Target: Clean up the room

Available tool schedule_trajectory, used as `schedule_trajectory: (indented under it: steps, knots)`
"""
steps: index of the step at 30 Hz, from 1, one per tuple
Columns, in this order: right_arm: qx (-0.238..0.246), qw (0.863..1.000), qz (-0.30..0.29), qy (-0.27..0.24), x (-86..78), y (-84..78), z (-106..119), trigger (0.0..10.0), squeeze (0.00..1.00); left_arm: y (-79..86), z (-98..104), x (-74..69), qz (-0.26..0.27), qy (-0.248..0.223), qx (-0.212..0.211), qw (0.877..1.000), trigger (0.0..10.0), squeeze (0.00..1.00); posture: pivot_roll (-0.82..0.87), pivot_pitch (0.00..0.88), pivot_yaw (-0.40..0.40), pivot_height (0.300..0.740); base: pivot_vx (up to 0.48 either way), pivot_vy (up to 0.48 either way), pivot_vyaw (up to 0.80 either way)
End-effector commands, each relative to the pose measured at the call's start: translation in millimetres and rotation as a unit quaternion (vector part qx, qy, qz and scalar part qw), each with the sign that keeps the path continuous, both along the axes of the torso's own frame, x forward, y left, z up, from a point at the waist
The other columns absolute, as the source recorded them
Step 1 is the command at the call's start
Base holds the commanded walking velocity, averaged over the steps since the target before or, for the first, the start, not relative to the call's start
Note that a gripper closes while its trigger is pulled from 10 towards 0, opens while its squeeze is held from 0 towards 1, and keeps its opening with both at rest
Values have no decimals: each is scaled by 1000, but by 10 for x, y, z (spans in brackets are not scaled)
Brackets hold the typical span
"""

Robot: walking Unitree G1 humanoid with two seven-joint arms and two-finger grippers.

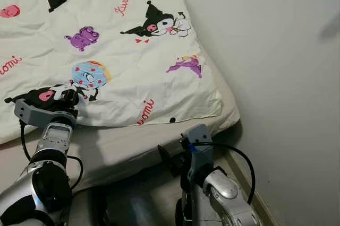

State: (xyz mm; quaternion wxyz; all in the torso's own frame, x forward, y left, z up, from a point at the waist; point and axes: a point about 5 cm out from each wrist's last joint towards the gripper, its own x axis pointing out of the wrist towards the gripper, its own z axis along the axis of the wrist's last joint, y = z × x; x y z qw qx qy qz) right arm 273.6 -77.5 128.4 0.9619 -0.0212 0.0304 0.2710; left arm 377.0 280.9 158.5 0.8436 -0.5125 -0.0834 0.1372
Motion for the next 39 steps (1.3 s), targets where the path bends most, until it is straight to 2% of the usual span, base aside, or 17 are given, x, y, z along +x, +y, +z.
schedule_trajectory:
  steps: [1,10,19,21,22,25,26,31,38,39]
  knots:
    - [-9,1000,2,15,-50,1,-60,10000,0,40,-85,-45,7,15,-3,1000,0,0,-343,467,-81,561,0,0,0]
    - [-15,1000,3,20,-52,-5,-57,10000,0,21,-222,-96,4,38,10,999,0,0,-338,464,-78,561,0,0,0]
    - [-16,1000,3,18,-41,-9,-56,10000,0,69,-386,-200,24,77,55,995,0,0,-308,449,-61,561,0,0,0]
    - [-14,1000,2,16,-13,1,-67,10000,0,98,-510,-288,37,98,77,992,0,0,-274,438,-51,561,0,0,0]
    - [-14,1000,2,16,-13,1,-67,10000,0,98,-510,-288,37,98,77,992,0,0,-274,438,-51,561,0,0,0]
    - [-10,1000,5,11,36,25,-58,10000,0,116,-729,-441,54,135,101,984,0,0,-251,431,-44,561,0,0,0]
    - [-10,1000,5,11,36,25,-58,10000,0,116,-729,-441,54,135,101,984,0,0,-251,431,-44,561,0,0,0]
    - [-5,1000,7,5,95,84,-40,10000,0,-1,-967,-587,52,164,137,975,0,0,-226,425,-33,561,0,0,0]
    - [-3,1000,8,3,103,101,-37,10000,0,-122,-1077,-664,64,170,150,972,0,0,-219,424,-28,561,0,0,0]
    - [-3,1000,8,3,100,100,-44,10000,0,-180,-1103,-681,66,168,153,972,0,0,-212,423,-23,561,0,0,0]
